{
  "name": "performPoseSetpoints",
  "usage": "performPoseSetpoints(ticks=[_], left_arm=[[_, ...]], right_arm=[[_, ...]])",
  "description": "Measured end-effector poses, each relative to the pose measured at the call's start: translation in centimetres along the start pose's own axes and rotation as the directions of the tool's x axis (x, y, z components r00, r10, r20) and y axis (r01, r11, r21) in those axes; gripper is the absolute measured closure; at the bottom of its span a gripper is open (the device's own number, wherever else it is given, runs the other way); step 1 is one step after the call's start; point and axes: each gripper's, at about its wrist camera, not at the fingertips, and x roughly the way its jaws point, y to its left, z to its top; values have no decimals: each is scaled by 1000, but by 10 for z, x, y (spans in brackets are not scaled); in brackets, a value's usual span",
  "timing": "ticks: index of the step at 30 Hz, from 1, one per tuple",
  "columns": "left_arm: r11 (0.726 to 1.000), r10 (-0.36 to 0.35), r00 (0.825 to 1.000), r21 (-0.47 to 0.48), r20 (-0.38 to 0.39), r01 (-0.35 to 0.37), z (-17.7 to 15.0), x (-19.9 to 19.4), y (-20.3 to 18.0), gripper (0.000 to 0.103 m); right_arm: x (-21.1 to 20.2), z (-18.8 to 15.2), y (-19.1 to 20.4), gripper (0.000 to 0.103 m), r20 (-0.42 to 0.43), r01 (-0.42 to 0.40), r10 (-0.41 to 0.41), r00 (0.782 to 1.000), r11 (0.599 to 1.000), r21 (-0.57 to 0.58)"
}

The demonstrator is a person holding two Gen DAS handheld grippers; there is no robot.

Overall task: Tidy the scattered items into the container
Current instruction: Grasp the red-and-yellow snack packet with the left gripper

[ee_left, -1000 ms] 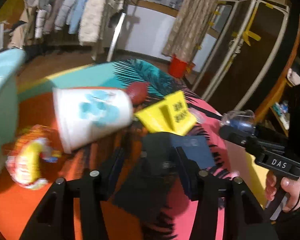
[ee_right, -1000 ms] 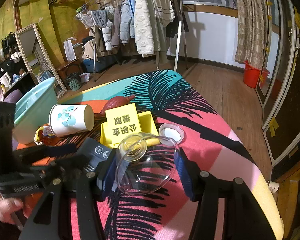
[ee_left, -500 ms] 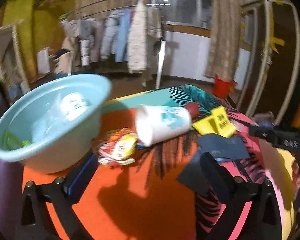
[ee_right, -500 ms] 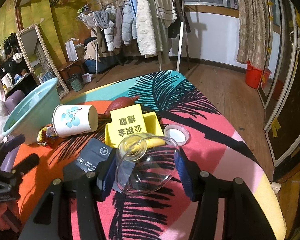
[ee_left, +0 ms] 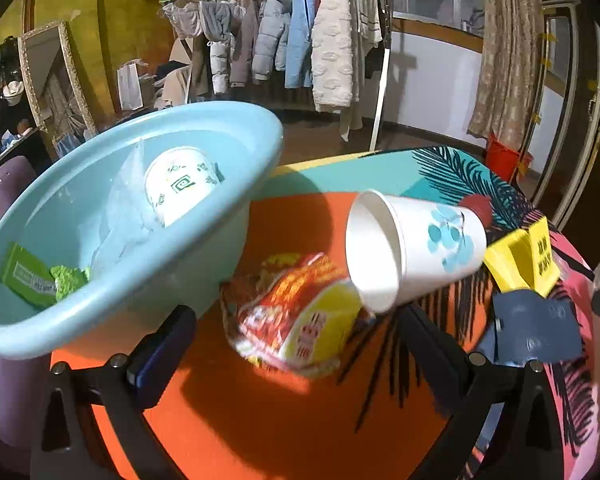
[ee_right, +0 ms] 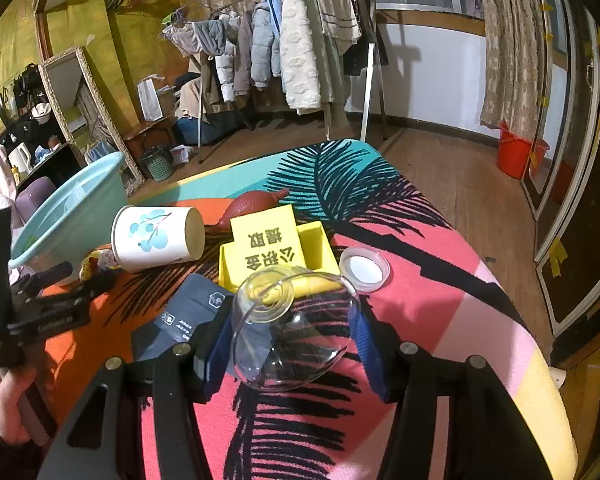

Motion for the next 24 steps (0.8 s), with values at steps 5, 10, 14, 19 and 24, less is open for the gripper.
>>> performPoseSetpoints(ticks=[5,10,14,19,24], left_arm=[[999,-31,999,-32,-27,30,1,7,-1,1],[999,1,999,-33,-33,-2,1,6,2,21],[1000,4,999,-28,-36,-5,1,4,1,22],[1000,-1,999,-23,-37,0,-1,-1,1,29],[1000,-21,999,-13,-28,21,-4,-12,0,32]], right_arm=[[1,0,-2,43,-1,-1,1,1000,1000,2],[1,0,-2,43,-1,1,-1,1000,1000,4],[0,0,-2,43,2,-2,1,1000,1000,6],[-1,1,0,43,3,-1,1,1000,1000,1],[-1,1,0,43,4,-1,1,1000,1000,2]])
